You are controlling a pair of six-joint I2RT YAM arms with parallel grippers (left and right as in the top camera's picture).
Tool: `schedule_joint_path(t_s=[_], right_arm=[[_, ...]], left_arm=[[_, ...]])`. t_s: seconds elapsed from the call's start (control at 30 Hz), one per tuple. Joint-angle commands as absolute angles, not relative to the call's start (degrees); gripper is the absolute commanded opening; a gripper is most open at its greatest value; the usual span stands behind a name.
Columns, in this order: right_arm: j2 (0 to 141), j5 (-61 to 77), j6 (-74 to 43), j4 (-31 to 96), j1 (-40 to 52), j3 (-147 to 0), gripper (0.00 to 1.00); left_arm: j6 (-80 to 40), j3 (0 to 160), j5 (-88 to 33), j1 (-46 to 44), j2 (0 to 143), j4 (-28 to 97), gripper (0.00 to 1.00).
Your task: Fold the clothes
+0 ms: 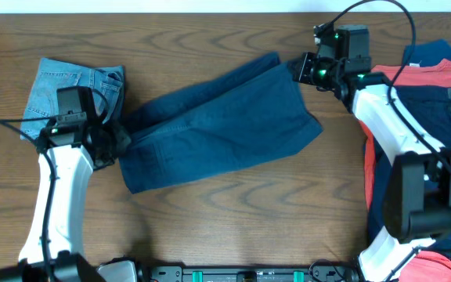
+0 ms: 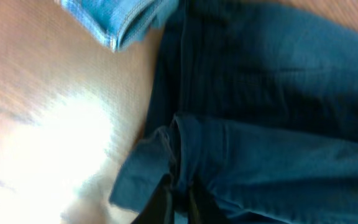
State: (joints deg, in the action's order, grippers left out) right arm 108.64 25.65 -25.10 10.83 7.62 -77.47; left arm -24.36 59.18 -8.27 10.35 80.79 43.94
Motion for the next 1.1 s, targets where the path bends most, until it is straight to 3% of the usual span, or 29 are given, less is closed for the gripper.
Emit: schedule_joint_path(t_s=[0.0,0.1,0.17,0.47,0.73,0.83,0.93,1.0,1.07], right_arm=[[111.09,22.2,-23.16,8.27,7.29,-78.19,0.5],[111.72,19.22,-23.07,10.98,6.24,-78.19,0.58],[111.55,18.63,-21.19,15.51,5.06,-78.19,0.59],[111.68,17.98,-8.23,33.26,-1.23,-77.38,0.59],[112.57,21.85,-0.08,29.36,1.13,-71.85,0.56],[113.91,22.46,-0.12,26.63,2.92,-69.97,0.56],[115.11,25.21,-0.08,23.55,4.69,-68.9,0.53],[115.35,27.05,-0.1,22.61,5.76,-68.79,0.4],[115.35,27.24,-0.16,22.76,6.68,-68.79,0.17]], left_arm=[[-24.01,59.59,-3.81,10.92,82.78,40.97,0.37],[-21.67,59.59,-3.81,10.92,83.42,40.56,0.69],[-19.92,59.59,-3.84,10.92,83.35,42.68,0.77],[-18.39,58.65,-5.5,10.92,83.5,54.83,0.76],[-16.64,49.15,-9.32,10.9,83.61,45.65,0.74],[-13.93,45.89,-15.07,10.9,83.66,41.39,0.71],[-13.04,43.94,-15.46,10.92,83.94,38.41,0.56],[-11.94,43.18,-15.46,10.92,84.03,37.39,0.37],[-10.28,43.05,-15.42,10.92,84.03,37.43,0.21]])
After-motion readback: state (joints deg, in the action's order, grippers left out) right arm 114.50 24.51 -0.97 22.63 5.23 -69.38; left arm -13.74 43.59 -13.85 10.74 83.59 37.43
